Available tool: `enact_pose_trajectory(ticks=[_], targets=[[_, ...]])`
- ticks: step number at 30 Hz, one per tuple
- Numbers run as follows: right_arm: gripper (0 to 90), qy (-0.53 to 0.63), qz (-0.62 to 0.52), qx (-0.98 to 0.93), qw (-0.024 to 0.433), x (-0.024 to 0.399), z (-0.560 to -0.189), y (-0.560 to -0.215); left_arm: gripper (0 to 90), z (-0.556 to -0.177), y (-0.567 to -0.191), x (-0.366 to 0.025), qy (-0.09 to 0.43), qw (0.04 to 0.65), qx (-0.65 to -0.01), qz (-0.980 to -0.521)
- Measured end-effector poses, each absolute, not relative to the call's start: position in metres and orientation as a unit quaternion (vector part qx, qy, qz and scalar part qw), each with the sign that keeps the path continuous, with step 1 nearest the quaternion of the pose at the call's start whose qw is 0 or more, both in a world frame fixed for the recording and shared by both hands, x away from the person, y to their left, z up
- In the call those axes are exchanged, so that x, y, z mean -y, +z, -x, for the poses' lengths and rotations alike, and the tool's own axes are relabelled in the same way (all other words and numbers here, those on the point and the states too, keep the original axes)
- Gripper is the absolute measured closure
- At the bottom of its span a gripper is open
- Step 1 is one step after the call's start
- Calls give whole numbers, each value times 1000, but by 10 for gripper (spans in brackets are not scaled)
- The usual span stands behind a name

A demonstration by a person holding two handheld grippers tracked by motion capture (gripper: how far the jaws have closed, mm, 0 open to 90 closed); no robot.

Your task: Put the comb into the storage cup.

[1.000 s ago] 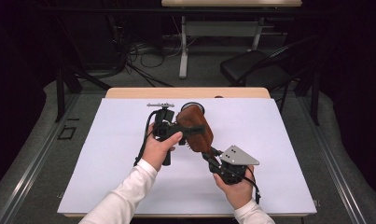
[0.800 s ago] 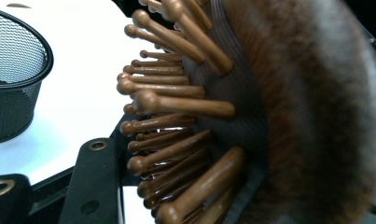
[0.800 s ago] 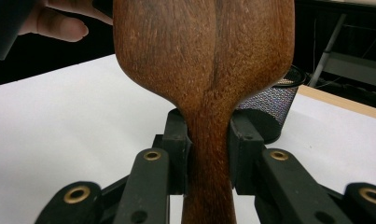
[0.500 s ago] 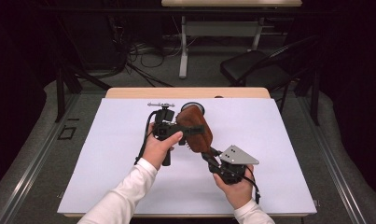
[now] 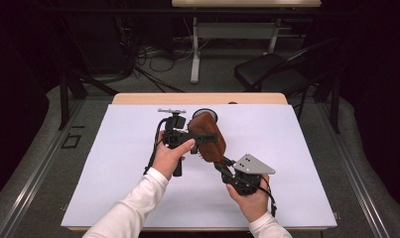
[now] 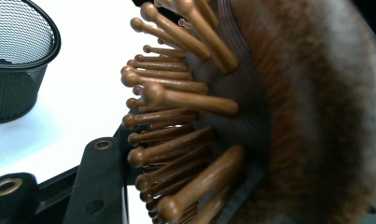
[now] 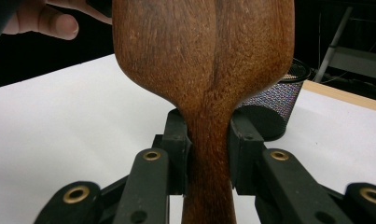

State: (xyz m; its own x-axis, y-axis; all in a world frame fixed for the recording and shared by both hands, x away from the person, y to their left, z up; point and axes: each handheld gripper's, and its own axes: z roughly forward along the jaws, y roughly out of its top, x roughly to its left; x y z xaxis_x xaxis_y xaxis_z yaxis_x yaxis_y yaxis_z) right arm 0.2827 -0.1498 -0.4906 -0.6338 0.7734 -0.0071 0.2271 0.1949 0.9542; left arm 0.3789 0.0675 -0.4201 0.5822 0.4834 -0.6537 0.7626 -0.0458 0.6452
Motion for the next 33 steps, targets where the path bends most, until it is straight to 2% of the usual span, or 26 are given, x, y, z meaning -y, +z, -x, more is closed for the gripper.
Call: enact_pose_trajectory(ticks=[23,33], targets=[[709,536,-348,-728,247,151,-285,-491,484,-381,-421,-66,-142,528,-455,-703],[674,539,-348,-729,240,151,-286,-492,485,-383,-422,-66,-148,526,-460,-700]])
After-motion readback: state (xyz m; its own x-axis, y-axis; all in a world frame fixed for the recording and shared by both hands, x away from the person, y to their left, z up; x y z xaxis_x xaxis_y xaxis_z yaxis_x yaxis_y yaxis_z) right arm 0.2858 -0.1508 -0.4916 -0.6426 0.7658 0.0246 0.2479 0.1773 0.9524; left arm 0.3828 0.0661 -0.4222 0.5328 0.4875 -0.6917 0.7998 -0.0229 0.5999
